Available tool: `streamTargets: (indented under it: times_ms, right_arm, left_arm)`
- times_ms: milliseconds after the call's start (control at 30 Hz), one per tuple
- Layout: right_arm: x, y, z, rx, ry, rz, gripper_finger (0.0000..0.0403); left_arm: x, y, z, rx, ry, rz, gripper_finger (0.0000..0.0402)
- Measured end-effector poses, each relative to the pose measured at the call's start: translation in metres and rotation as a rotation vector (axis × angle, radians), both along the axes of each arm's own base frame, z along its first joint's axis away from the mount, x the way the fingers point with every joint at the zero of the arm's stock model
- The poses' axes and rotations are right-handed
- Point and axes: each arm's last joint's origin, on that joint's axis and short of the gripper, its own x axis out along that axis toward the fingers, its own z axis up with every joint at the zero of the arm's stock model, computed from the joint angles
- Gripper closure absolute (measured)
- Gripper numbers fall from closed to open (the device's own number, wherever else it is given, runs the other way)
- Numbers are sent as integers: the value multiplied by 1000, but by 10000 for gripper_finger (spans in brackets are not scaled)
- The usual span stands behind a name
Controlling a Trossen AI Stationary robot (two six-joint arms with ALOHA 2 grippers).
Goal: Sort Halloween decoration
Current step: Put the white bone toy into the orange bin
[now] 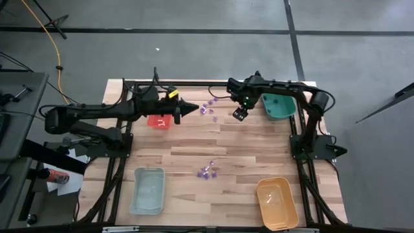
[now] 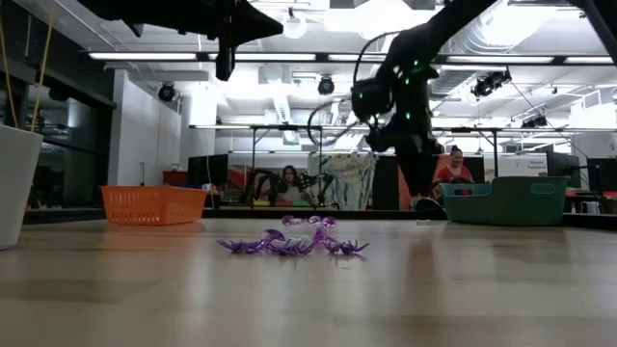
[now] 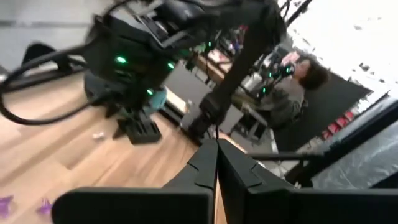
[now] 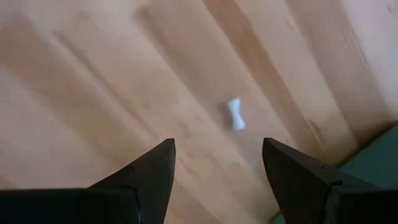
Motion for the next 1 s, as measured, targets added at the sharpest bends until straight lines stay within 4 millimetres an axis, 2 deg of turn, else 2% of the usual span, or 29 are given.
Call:
streamTargets:
  times_ms: [533, 700, 833, 1000]
  right_arm:
    - [8, -13, -47, 0, 115, -12, 167]
    - [9, -14, -50, -17, 133, 4, 175]
    - [9, -14, -50, -11, 133, 23, 225]
    - [9, -14, -51, -11, 138, 20, 320]
  left_arm:
    - [1, -6, -4, -1, 42, 2, 402]
    - [1, -6, -4, -6, 41, 3, 402]
    - [1, -5, -4, -5, 41, 7, 402]
    - [1, -5, -4, -5, 41, 12, 402]
